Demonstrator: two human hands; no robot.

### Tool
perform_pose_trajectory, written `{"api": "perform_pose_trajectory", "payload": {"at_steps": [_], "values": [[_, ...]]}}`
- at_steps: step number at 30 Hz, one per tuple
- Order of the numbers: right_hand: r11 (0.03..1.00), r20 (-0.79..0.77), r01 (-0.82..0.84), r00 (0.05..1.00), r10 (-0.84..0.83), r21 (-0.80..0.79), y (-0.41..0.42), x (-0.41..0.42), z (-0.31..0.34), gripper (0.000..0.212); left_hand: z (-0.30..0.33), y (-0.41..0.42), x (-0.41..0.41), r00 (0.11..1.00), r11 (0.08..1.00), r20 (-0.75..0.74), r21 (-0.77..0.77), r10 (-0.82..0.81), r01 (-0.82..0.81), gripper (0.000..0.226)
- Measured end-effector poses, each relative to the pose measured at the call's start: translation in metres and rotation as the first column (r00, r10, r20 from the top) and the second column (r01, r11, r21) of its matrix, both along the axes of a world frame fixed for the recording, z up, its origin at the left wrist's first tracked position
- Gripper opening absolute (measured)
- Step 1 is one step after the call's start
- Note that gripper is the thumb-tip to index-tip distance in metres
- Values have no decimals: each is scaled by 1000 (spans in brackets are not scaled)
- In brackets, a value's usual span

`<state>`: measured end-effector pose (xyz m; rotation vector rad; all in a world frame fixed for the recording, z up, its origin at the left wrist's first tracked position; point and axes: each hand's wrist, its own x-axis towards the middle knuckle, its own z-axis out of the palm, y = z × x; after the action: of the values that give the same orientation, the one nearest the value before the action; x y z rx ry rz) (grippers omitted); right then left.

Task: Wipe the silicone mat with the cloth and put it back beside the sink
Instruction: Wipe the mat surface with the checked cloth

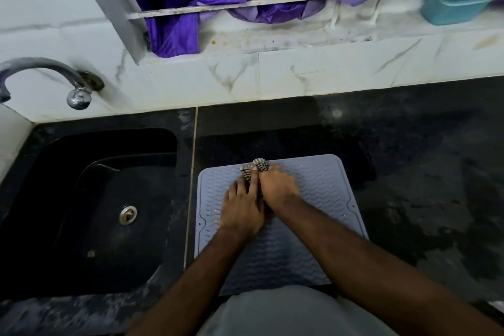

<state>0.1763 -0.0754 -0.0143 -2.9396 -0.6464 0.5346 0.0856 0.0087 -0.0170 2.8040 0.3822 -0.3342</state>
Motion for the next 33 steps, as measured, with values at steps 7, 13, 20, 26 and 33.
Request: {"api": "perform_pose_trajectory", "payload": {"at_steps": [7, 13, 20, 26, 33], "values": [[999, 29, -38, 999, 38, -23, -25, 7, 6, 37, -9, -24, 7, 989, 994, -112, 59, 100, -94, 81], [1000, 34, -7, 999, 8, -29, -65, 23, 3, 52, -6, -46, 25, 964, 979, -213, 166, 156, -122, 86], [999, 113, 18, 994, -13, -45, -103, 31, 2, 50, -13, -55, 35, 942, 962, -237, 187, 239, -197, 94], [995, 118, 84, 990, -78, -47, -132, 36, 9, 45, -9, -54, 39, 927, 962, -273, 163, 256, -217, 98], [977, 120, 197, 975, -187, -77, -156, 36, 5, 47, -9, -57, 40, 918, 958, -285, 161, 275, -236, 99]]}}
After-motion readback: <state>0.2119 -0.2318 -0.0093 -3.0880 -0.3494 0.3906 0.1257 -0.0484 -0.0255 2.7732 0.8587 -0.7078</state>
